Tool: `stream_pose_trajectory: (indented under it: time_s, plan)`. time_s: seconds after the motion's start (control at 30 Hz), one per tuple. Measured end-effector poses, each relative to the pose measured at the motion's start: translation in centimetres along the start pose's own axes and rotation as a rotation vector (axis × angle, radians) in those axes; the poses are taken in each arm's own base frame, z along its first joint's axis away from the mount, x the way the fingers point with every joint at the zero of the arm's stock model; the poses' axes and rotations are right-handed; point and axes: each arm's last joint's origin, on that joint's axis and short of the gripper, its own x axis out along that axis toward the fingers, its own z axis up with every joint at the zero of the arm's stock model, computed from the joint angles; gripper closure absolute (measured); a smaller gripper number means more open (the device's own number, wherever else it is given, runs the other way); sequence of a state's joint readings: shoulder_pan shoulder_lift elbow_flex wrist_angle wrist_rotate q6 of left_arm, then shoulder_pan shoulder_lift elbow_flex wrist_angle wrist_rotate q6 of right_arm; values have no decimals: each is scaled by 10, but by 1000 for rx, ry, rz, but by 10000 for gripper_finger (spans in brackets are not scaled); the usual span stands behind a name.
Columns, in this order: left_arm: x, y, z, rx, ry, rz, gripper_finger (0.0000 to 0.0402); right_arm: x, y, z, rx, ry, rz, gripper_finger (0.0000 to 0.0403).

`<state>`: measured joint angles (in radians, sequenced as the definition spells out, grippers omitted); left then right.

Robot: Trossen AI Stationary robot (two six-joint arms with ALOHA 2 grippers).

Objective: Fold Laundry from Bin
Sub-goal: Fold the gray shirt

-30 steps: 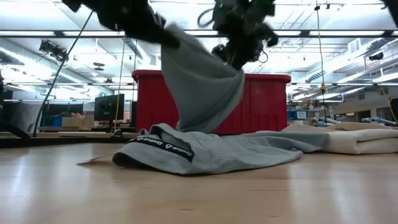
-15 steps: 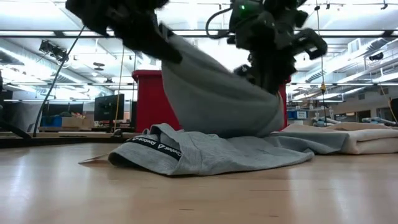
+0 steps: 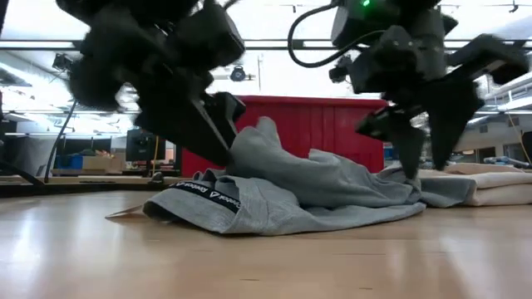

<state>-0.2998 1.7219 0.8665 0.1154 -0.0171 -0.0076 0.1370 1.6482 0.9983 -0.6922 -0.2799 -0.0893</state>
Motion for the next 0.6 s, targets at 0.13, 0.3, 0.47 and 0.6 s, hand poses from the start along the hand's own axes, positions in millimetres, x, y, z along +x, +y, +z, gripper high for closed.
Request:
stream_pose_trajectory:
  time_s: [0.13,0.3,0.47,0.6]
  plan:
    - [-18,-10,13,-37,-60,-107,149,-6,12,2,41,43,-95,215]
    - [-54,-16,31,-11,-162,-154,128,-16,9,13,-8,-78,-356,218]
    - [-65,11,27,-18,-114,225,140,-31,-28,23,12,-232,-330,219]
    - [-55,48,12,-79,-56,338,158,-43,-66,16,115,-266,-364,225]
